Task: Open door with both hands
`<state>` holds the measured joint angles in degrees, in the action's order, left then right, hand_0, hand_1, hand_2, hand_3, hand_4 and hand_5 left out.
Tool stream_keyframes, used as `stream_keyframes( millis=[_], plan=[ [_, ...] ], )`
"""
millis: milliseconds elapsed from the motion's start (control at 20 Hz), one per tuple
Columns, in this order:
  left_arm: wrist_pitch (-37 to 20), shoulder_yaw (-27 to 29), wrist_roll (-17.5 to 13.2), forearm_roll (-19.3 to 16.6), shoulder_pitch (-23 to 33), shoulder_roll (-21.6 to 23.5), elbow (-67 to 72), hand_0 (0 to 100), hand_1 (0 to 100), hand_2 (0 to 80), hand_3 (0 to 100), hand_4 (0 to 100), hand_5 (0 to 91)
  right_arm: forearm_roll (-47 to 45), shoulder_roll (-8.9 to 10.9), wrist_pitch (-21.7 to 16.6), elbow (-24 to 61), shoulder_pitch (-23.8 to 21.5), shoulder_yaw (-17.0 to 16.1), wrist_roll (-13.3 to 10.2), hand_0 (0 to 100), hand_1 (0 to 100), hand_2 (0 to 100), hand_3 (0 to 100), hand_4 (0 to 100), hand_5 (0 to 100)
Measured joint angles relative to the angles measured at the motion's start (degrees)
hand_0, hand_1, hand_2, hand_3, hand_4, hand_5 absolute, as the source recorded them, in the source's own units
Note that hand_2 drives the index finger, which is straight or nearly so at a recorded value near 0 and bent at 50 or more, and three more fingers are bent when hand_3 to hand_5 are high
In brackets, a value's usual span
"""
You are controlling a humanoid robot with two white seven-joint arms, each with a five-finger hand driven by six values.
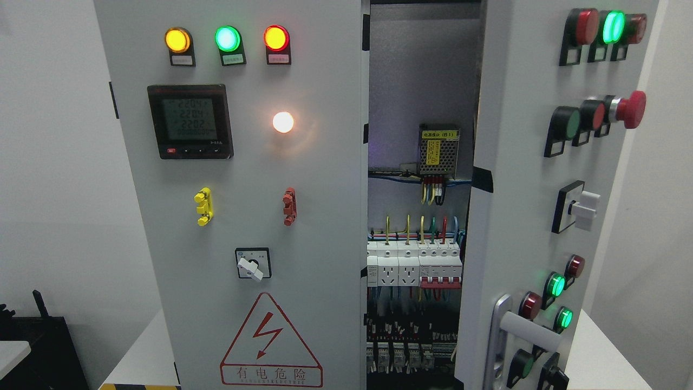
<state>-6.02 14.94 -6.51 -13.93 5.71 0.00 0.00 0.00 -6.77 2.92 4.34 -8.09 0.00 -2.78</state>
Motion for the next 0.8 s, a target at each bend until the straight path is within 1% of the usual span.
stream_keyframes(
  millis=[250,701,801],
  plan=[
    [0.00,0.00,0.00,-0.01,-0.17,0.00,0.01,0,0,0.0,0,3,0.0,0.00,0.00,0.00,0.02,0.00,0.00,0.00,0,0,0,0,0,0],
    [0.08,-0.06,-0.04,-0.03,-3.88,-0.81,0.01,0,0,0.0,0,3,0.0,0.00,0.00,0.00,0.00,0.01,0.00,0.00,0,0,0,0,0,0],
    [0.34,-0.17,-0.05,-0.02,-3.89,-1.05,0.01,0,0,0.0,0,3,0.0,0.00,0.00,0.00,0.00,0.00,0.00,0.00,0,0,0,0,0,0]
  ],
)
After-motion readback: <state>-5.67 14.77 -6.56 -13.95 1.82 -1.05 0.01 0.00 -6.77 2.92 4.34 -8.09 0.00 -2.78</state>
